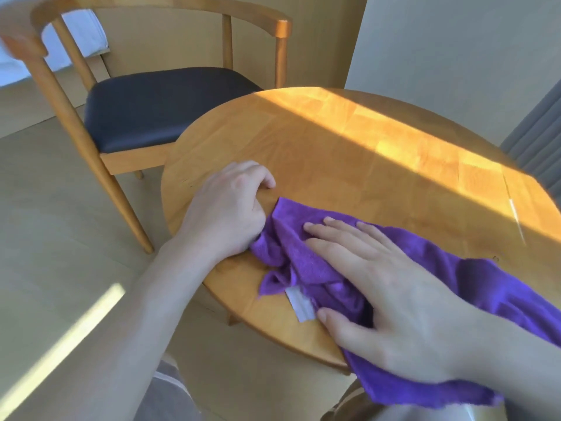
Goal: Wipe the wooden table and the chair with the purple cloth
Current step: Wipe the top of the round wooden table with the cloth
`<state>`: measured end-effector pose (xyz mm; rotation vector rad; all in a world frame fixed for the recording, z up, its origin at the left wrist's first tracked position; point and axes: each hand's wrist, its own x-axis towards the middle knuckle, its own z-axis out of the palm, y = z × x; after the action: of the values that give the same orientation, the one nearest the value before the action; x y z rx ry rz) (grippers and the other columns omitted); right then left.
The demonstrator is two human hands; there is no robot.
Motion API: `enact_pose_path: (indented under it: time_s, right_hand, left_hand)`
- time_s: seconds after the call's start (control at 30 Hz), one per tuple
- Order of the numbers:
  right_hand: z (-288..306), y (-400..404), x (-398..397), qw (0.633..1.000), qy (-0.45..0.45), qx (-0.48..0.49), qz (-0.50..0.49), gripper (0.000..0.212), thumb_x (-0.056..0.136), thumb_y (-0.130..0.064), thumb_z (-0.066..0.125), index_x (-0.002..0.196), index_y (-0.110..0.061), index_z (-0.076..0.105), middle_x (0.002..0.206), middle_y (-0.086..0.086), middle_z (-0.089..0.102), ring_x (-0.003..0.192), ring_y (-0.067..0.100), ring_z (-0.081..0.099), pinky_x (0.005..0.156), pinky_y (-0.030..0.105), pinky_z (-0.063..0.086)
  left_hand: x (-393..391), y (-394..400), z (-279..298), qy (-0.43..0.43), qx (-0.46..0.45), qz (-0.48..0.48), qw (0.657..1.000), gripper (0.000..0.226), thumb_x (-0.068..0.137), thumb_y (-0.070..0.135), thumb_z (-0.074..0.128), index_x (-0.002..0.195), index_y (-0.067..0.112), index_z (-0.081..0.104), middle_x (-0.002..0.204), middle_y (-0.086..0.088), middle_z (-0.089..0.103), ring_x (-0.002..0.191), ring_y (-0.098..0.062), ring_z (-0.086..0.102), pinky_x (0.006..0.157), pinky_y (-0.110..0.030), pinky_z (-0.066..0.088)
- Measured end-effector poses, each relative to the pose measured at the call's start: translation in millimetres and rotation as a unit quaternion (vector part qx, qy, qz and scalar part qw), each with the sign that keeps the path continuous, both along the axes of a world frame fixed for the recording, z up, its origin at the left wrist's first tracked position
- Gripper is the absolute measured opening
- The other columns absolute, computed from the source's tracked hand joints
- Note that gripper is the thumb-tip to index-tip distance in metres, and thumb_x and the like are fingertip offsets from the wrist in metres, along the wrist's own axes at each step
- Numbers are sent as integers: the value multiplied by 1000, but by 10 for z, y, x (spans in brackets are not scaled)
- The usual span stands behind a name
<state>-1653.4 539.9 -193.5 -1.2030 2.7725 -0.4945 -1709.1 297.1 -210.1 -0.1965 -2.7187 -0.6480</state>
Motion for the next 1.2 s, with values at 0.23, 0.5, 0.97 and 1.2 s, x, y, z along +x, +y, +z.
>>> enact_pose_path:
  time_s: [0.23,0.5,0.97,1.2]
  right_hand:
    - [47,-192,-1070,995,13,-63,-73,48,82,-40,58,122,-13,62,128,2,64,123,23,57,106,43,41]
    - [-18,-350,-1302,985,60,-12,-162,34,91,-45,54,113,-20,56,120,-1,61,120,24,53,107,44,36]
    - [-53,-312,-436,996,46,-20,80,67,89,-51,51,147,-18,45,153,-5,45,148,12,31,122,44,24]
    - [31,-346,-1470,995,28,-22,-89,34,100,-42,49,120,-16,58,127,0,60,124,25,51,109,43,36]
  left_hand:
    - [-23,-9,-31,5,-1,-7,1000,47,82,-1,37,115,18,64,123,6,62,117,-18,53,100,-43,45]
    - [-7,-47,-82,31,-30,97,994,26,91,21,52,113,18,63,118,3,64,117,-19,54,101,-37,38]
    - [-31,-51,-48,8,-28,92,995,34,83,5,45,110,18,62,113,-1,64,106,-27,54,87,-42,43]
    - [-44,-40,-56,-4,-19,96,995,37,89,6,43,119,20,61,122,1,60,115,-25,51,96,-39,41]
